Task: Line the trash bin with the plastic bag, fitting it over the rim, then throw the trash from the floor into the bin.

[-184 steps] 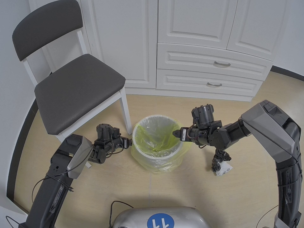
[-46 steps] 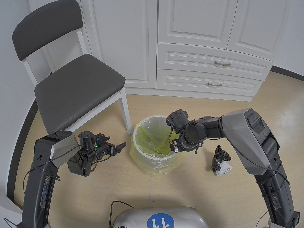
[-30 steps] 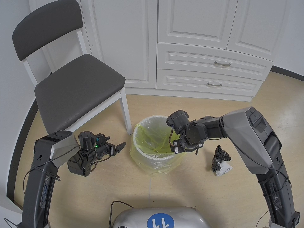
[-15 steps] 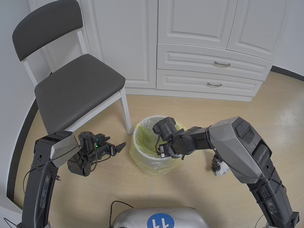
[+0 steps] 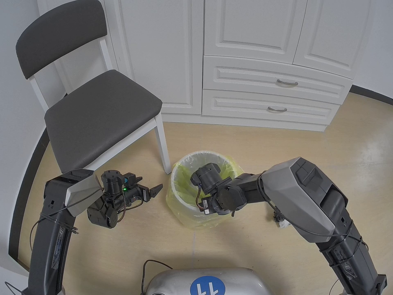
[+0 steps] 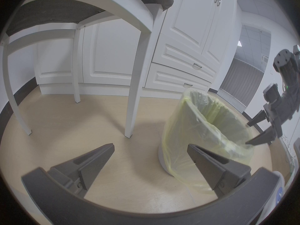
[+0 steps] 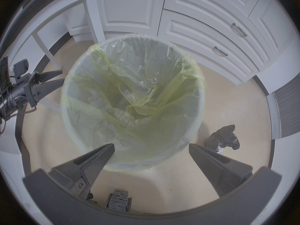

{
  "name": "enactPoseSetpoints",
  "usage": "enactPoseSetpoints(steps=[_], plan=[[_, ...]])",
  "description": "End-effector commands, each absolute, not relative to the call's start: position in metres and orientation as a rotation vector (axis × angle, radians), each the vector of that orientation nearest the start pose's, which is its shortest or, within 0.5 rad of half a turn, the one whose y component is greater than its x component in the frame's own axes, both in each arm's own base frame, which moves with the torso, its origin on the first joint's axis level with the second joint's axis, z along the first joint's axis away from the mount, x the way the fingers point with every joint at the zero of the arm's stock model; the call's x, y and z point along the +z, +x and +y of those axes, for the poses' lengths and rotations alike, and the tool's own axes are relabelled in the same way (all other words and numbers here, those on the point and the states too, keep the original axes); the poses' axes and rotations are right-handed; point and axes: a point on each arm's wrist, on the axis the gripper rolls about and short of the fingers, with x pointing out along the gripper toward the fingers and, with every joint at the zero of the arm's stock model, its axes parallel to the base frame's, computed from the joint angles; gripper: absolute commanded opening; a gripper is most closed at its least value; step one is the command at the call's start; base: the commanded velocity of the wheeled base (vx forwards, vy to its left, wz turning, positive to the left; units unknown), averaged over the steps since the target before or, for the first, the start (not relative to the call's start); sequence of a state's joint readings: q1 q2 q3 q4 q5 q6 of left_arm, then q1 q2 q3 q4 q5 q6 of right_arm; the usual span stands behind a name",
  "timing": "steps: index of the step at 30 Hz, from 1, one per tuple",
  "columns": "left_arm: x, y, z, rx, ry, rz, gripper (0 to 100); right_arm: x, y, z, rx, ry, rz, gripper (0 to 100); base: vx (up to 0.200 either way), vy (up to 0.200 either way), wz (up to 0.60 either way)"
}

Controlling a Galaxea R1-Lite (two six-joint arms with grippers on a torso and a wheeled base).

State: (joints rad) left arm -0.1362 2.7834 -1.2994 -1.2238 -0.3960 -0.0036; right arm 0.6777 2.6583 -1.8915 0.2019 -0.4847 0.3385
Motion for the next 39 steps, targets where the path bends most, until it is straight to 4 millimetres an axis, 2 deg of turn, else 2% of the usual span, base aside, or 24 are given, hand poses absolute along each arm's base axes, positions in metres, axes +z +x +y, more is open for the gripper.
enactPoseSetpoints(steps=[1,2,4,6,7,9,11,12,13,14,15,16,19,20,21,23,25,28,29,30,31,32,35,39], plan=[[-0.088,0.463,-0.069,-0.523,-0.033,0.251,100,0.020,0.399,0.304,0.036,-0.168,0.768,100,0.000,0.000,0.00],[-0.088,0.463,-0.069,-0.523,-0.033,0.251,100,0.020,0.399,0.304,0.036,-0.168,0.768,100,0.000,0.000,0.00],[-0.079,0.461,-0.068,-0.521,-0.030,0.202,100,0.047,0.396,0.299,0.039,-0.143,0.738,100,0.000,0.000,0.00],[-0.071,0.455,-0.067,-0.518,-0.029,0.196,100,0.062,0.390,0.295,0.041,-0.132,0.725,100,0.000,0.000,0.00],[-0.054,0.444,-0.066,-0.521,-0.027,0.200,100,0.077,0.384,0.289,0.043,-0.124,0.718,100,0.000,0.000,0.00],[-0.040,0.429,-0.068,-0.532,-0.028,0.217,100,0.092,0.374,0.280,0.043,-0.116,0.717,100,0.000,0.000,0.00],[-0.030,0.416,-0.074,-0.546,-0.023,0.230,100,0.107,0.363,0.271,0.044,-0.107,0.709,100,0.000,0.000,0.00],[-0.029,0.415,-0.074,-0.547,-0.023,0.230,100,0.108,0.362,0.270,0.044,-0.105,0.706,100,0.000,0.000,0.00],[-0.020,0.402,-0.078,-0.559,-0.023,0.231,100,0.118,0.352,0.261,0.049,-0.084,0.683,100,0.000,0.000,0.00],[-0.015,0.393,-0.078,-0.564,-0.022,0.233,100,0.123,0.345,0.255,0.053,-0.068,0.664,100,0.000,0.000,0.00],[-0.015,0.393,-0.078,-0.564,-0.022,0.233,100,0.123,0.345,0.255,0.053,-0.068,0.664,100,0.000,0.000,0.00],[-0.007,0.377,-0.081,-0.579,-0.022,0.242,100,0.131,0.331,0.244,0.067,-0.041,0.614,100,0.000,0.000,0.00],[0.006,0.352,-0.083,-0.596,-0.019,0.244,100,0.143,0.312,0.230,0.079,0.004,0.525,100,0.000,0.000,0.00],[0.006,0.352,-0.083,-0.596,-0.019,0.244,100,0.143,0.312,0.230,0.079,0.004,0.525,100,0.000,0.000,0.00],[0.014,0.334,-0.082,-0.605,-0.020,0.242,100,0.154,0.298,0.219,0.094,0.016,0.465,100,0.000,0.000,0.00],[0.018,0.315,-0.078,-0.607,-0.021,0.260,100,0.168,0.283,0.209,0.119,0.025,0.388,100,0.000,0.000,0.00],[0.020,0.309,-0.078,-0.608,-0.024,0.272,100,0.172,0.277,0.205,0.125,0.034,0.365,100,0.000,0.000,0.00],[0.026,0.286,-0.070,-0.591,-0.023,0.313,100,0.174,0.256,0.181,0.128,0.043,0.307,100,0.000,0.000,0.00],[0.027,0.285,-0.069,-0.589,-0.025,0.314,100,0.172,0.256,0.177,0.116,0.039,0.307,100,0.000,0.000,0.00],[0.034,0.284,-0.067,-0.582,-0.034,0.294,100,0.167,0.255,0.159,0.073,0.043,0.306,100,0.000,0.000,0.00],[0.034,0.284,-0.067,-0.582,-0.034,0.294,100,0.167,0.255,0.159,0.073,0.043,0.306,100,0.000,0.000,0.00],[0.047,0.280,-0.066,-0.570,-0.035,0.257,100,0.164,0.252,0.143,0.062,0.044,0.298,100,0.000,0.000,0.00],[0.077,0.276,-0.068,-0.578,-0.029,0.146,100,0.173,0.257,0.125,0.039,0.041,0.241,100,0.000,0.000,0.00],[0.104,0.260,-0.076,-0.616,-0.018,0.058,100,0.192,0.244,0.112,0.038,0.020,0.181,100,0.000,0.000,0.00]])
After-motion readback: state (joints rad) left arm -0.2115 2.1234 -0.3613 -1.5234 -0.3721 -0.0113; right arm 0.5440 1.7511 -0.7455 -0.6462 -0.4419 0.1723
